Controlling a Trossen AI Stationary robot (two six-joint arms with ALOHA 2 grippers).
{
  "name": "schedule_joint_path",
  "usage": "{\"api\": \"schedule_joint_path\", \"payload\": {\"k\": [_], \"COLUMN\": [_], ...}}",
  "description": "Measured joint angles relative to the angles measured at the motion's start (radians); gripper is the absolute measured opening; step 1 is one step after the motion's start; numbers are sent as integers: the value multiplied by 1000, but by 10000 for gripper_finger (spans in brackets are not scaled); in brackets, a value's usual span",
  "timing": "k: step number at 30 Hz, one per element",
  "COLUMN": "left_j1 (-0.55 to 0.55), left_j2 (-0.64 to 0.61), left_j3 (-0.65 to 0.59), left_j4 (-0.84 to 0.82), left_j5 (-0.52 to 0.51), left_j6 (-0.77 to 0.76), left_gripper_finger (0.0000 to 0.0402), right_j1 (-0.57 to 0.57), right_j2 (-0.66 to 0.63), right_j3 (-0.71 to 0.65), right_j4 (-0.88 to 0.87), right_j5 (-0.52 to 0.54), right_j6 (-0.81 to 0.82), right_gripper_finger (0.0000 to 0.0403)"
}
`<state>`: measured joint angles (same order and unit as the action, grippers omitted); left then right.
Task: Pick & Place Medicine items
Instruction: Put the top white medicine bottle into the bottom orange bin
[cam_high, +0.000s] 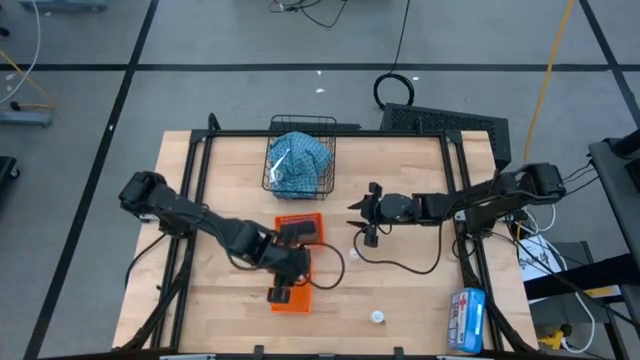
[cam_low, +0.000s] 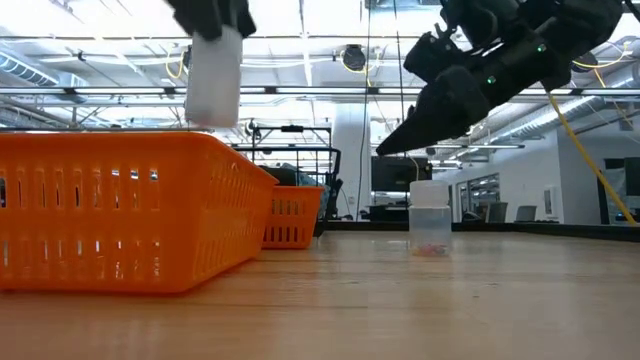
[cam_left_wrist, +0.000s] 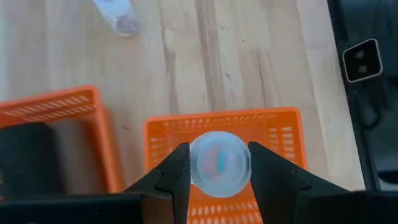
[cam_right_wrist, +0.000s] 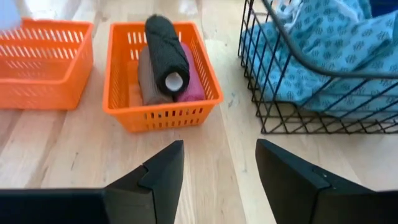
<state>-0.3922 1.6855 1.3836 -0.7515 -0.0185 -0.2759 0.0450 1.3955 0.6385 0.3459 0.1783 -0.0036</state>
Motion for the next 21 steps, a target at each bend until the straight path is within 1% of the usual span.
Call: {"api": "schedule_joint_path", "payload": {"k": [6,10,13,16,18,21], "left_j1": [-29,-20,1,25,43,62], "left_j2": [1,1,1,1,1,1], "left_j3": [-165,-258,-306,-352,-381,-404], "left_j4": [224,309,359,421,479,510], "left_j5": [-12,-60,-72,-59,-31,-11], "left_j6": [-51,-55,-71,-73,-74,-66], "left_gripper_finger": [136,136,136,136,136,136], "right_j1": [22,35,38,38,38,38], "right_j2": [-14,-14,-14,-14,-14,-14], "right_j3": [-1,-1,-1,-1,-1,-1], "right_j4": [10,40,46,46,46,46], "right_j5": [1,2,2,3,3,3], "right_j6": [-2,-9,-10,-10,-11,-11], "right_gripper_finger": [181,180,180,177,176,176]}}
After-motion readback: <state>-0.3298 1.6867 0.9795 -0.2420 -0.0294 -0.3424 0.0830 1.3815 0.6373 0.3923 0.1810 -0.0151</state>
